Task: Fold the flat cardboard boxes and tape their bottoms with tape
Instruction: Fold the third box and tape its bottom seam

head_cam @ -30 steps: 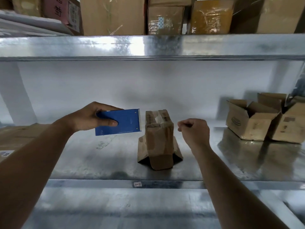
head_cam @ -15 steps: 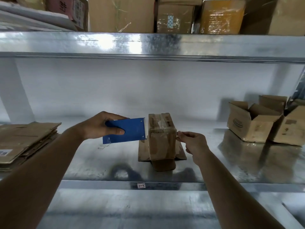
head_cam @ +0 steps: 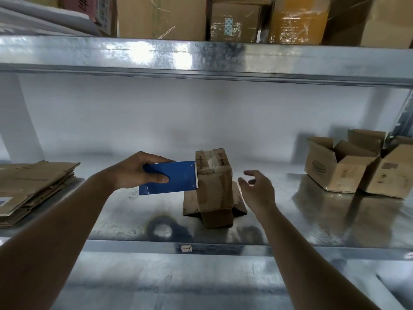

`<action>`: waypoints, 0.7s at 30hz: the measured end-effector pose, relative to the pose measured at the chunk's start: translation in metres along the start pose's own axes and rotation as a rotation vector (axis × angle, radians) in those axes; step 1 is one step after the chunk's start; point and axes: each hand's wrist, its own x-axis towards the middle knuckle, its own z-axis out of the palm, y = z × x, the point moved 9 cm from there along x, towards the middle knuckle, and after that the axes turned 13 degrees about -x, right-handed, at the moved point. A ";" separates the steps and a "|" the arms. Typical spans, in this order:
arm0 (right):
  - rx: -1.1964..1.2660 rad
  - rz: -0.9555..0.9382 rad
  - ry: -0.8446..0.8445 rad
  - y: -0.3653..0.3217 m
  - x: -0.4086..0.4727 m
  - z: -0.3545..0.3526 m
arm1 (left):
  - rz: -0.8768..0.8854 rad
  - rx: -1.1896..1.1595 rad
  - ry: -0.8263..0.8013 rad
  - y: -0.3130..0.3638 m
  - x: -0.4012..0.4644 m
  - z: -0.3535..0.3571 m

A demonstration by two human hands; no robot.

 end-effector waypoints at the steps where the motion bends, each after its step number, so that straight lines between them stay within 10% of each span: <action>1: -0.038 -0.128 0.177 -0.013 -0.004 -0.015 | 0.005 0.002 0.001 0.000 0.000 0.000; 6: -0.261 -0.903 0.373 -0.102 -0.040 -0.011 | 0.025 -0.007 0.004 -0.005 0.005 0.001; 11: -0.402 -0.824 0.115 -0.102 -0.031 0.032 | 0.039 0.054 0.040 -0.007 0.003 -0.004; 21: -0.412 -0.750 0.203 -0.091 -0.036 0.034 | 0.069 0.114 0.004 -0.007 -0.006 0.000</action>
